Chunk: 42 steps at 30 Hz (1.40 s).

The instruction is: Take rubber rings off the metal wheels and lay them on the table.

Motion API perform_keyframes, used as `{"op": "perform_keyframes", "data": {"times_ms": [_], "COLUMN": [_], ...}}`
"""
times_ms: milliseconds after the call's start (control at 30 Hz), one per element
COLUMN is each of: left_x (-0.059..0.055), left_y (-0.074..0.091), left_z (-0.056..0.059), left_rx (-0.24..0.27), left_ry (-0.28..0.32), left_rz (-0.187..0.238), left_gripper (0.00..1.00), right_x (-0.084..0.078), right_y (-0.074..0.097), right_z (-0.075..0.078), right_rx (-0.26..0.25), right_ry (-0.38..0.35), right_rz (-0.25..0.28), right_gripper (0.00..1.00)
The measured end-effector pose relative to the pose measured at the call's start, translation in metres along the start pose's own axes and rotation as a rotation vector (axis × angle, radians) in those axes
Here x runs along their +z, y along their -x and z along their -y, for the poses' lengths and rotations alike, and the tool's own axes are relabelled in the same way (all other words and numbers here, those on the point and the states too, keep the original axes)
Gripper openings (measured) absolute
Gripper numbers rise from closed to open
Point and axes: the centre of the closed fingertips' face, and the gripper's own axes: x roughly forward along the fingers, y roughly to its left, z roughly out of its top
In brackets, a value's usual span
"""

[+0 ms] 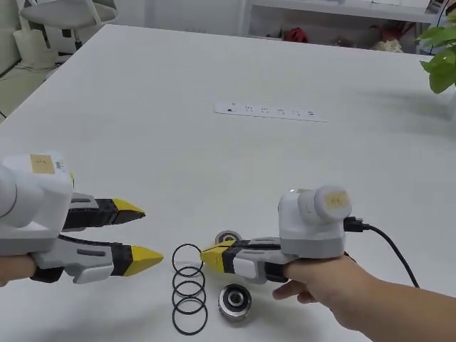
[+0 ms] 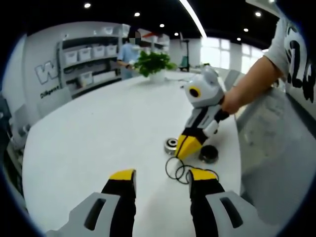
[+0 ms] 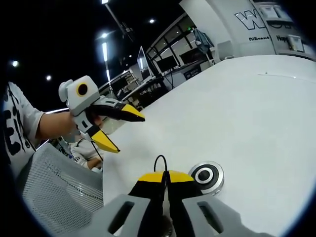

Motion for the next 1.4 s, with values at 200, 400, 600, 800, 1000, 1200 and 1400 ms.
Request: {"op": "perform_keyframes", "data": {"times_ms": [200,400,600,800,1000,1200,1400], "left_x": [-0.001,-0.001,-0.002,-0.001,0.001,0.006,0.009], "left_y": [0.001,0.001,0.000,0.000,-0.001,0.000,0.002], "left_z": [0.000,0.001,0.001,0.002,0.004,0.007,0.009], "left_rx": [0.000,-0.001,-0.001,-0.007,-0.010,-0.015,-0.012], "left_ry": [-0.001,0.000,-0.001,-0.002,-0.005,-0.013,-0.013], "left_rz": [-0.003,-0.004,-0.009,-0.010,-0.007,-0.002,0.007], "left_gripper": [0.44,0.43,0.43,0.43,0.43,0.43,0.44], "right_x": [-0.001,-0.001,0.001,0.004,0.009,0.018,0.024], "right_y": [-0.001,0.000,0.001,0.003,0.010,0.019,0.027], "right_z": [0.000,0.000,0.001,-0.003,-0.006,-0.009,-0.011], "right_rx": [-0.008,-0.016,-0.020,-0.015,-0.011,-0.013,-0.015], "right_ry": [0.018,0.035,0.047,0.056,0.074,0.087,0.101], "right_rz": [-0.006,-0.007,-0.005,0.001,0.008,0.029,0.041], "right_gripper": [0.00,0.03,0.04,0.06,0.08,0.11,0.14]}}
